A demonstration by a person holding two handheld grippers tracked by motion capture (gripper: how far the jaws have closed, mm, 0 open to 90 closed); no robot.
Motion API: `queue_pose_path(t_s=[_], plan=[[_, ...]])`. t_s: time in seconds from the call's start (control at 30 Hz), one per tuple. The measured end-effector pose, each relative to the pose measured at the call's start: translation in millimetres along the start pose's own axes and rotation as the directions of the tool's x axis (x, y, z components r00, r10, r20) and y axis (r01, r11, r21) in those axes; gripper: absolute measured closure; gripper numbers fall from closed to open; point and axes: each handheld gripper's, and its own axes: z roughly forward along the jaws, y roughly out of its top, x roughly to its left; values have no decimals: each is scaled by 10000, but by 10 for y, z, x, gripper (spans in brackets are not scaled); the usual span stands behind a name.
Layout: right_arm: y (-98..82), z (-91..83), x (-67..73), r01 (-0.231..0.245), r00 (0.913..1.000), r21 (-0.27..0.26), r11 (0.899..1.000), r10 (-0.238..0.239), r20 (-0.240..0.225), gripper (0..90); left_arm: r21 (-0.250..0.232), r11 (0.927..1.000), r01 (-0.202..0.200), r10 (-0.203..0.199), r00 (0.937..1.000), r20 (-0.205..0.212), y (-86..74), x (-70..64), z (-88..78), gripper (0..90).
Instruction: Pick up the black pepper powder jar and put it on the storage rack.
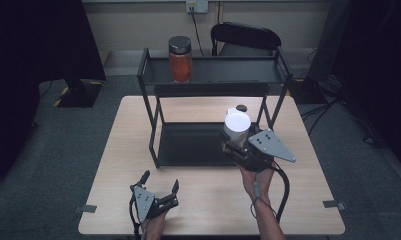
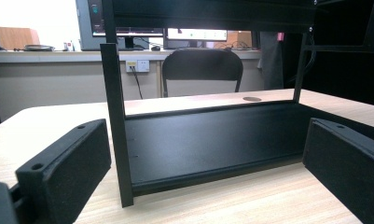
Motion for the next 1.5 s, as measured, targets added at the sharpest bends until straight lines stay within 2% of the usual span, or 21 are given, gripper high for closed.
queue_pose_path(t_s=[0.53, 0.8, 1.0, 1.27, 1.5], plan=[[376, 203, -107, -84, 9999, -561, 9984, 90, 111, 302, 1, 10000, 0, 0, 10000, 5, 0, 1, 0, 2], [564, 346, -180, -275, 9994, -639, 9976, 289, 202, 302, -8, 10000, 0, 0, 10000, 23, -1, 4, 0, 2], [760, 446, -212, -198, 9992, -770, 9968, 225, 338, 302, -5, 10000, 3, -3, 10000, 16, -1, 2, 1, 2], [1085, 622, -208, -392, 9974, -908, 9951, 445, 567, 302, 0, 10000, 6, -6, 10000, 30, 0, 2, -1, 2], [1197, 800, -204, -326, 9965, -1026, 9942, 403, 738, 303, -2, 10000, 9, -9, 10000, 14, 0, -1, 0, 3]])
